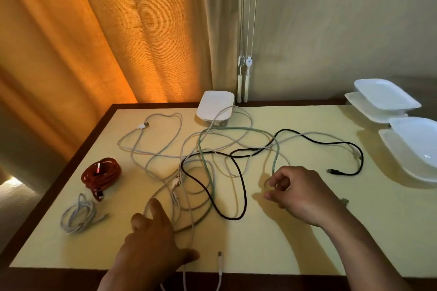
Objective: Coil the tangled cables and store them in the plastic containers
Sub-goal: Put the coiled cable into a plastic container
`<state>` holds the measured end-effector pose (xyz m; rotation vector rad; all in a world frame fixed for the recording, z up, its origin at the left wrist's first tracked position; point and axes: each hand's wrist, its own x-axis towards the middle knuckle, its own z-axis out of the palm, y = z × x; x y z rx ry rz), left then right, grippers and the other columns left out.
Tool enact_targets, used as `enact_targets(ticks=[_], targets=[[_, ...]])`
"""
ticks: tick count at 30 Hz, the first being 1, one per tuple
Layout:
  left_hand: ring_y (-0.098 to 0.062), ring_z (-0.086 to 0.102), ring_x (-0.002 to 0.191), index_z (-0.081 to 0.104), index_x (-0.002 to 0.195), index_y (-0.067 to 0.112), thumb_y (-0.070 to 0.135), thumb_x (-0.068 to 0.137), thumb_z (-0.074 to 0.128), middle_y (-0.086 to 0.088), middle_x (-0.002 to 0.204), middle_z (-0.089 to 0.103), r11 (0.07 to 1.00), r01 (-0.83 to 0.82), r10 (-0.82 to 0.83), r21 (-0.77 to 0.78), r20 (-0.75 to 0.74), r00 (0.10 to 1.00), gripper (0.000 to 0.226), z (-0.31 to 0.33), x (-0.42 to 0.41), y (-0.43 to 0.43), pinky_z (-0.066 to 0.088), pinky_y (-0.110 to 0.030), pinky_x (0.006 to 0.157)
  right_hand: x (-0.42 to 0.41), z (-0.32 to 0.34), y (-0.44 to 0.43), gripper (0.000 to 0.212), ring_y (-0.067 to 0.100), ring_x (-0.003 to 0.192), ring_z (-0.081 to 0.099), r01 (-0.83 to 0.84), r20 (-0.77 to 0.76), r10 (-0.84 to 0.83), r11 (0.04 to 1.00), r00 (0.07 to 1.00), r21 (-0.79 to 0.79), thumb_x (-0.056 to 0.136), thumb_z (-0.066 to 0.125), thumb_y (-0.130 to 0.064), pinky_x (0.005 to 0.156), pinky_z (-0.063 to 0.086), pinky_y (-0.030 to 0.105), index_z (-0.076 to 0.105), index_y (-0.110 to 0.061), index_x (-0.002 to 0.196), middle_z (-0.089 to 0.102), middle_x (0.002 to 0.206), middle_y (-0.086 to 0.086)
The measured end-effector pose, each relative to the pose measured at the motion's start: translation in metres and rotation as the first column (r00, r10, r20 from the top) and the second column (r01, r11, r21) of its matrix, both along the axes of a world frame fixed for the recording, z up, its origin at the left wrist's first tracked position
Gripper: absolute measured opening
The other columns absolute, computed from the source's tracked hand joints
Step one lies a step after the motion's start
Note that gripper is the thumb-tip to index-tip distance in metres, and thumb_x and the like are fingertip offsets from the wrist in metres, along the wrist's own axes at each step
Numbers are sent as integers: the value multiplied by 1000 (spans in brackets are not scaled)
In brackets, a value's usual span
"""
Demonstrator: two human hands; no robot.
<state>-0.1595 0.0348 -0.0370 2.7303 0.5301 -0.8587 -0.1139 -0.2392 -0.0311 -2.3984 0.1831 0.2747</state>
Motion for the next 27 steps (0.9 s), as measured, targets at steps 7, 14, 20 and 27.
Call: enact_targets(ticks=[7, 14, 20, 27], targets=[[-27, 67, 89, 43, 108, 7, 19, 66, 83, -14, 116, 56, 958, -84, 117, -274, 106, 988, 59, -10, 37, -25, 59, -33, 65, -5, 1, 10, 17, 15, 58, 72, -8, -61, 16, 992, 998, 128, 84, 82, -24, 66, 63, 40, 68, -17, 90, 74, 71, 3], [-37, 75, 77, 64, 88, 3, -3, 48, 90, -27, 86, 73, 559, -252, 572, -790, 149, 807, 48, -19, 78, -49, 64, -49, 76, -15, 7, 20, 14, 15, 56, 70, -75, -108, 87, 992, 990, 106, 91, 75, -28, 57, 60, 39, 71, -18, 82, 73, 65, 0], [-27, 70, 85, 62, 116, -2, -7, 81, 78, -27, 102, 71, 285, -205, 695, -936, 55, 717, 38, -34, 83, -52, 56, -32, 75, -16, 4, 36, 60, 6, 91, 60, -154, -18, 153, 984, 988, -91, 76, 78, -62, 68, 42, 20, 57, -29, 121, 62, 105, -12], [-31, 69, 117, 53, 135, -3, -19, 91, 56, -22, 121, 72, -85, -115, 616, -990, -143, 775, 47, -41, 87, -63, 60, -29, 91, -5, -28, 43, 23, 21, 86, 66, -121, -13, 123, 946, 992, -300, 85, 76, -29, 55, 42, 22, 64, -14, 98, 65, 96, 5]])
